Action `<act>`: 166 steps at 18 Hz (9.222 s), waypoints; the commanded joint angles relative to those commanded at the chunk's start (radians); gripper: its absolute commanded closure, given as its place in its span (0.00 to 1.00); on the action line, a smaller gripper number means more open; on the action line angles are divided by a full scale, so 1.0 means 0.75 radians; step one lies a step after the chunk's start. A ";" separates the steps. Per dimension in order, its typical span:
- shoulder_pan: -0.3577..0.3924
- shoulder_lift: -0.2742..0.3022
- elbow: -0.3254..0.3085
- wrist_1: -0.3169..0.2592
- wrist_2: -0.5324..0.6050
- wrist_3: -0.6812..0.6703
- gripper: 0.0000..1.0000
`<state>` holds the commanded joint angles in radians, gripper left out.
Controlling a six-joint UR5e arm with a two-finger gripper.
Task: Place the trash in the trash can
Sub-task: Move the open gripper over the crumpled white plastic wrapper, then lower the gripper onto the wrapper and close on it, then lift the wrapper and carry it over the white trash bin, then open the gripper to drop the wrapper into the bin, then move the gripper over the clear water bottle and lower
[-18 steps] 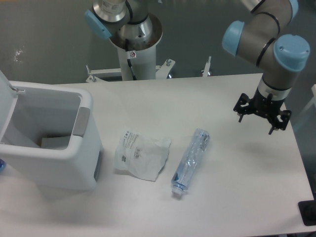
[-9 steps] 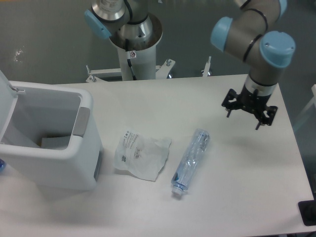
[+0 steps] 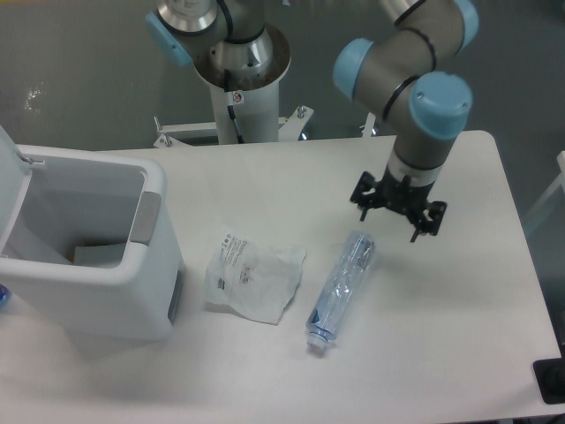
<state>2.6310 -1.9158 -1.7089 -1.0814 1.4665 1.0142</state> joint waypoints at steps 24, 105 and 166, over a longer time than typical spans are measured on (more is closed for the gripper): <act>-0.415 0.016 -0.237 0.012 0.020 -0.295 0.00; -0.614 0.767 -0.112 0.119 -0.487 -0.409 1.00; -0.107 -0.245 0.284 0.013 0.071 -0.371 0.00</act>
<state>2.5511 -2.0998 -1.4958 -1.0720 1.5200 0.7363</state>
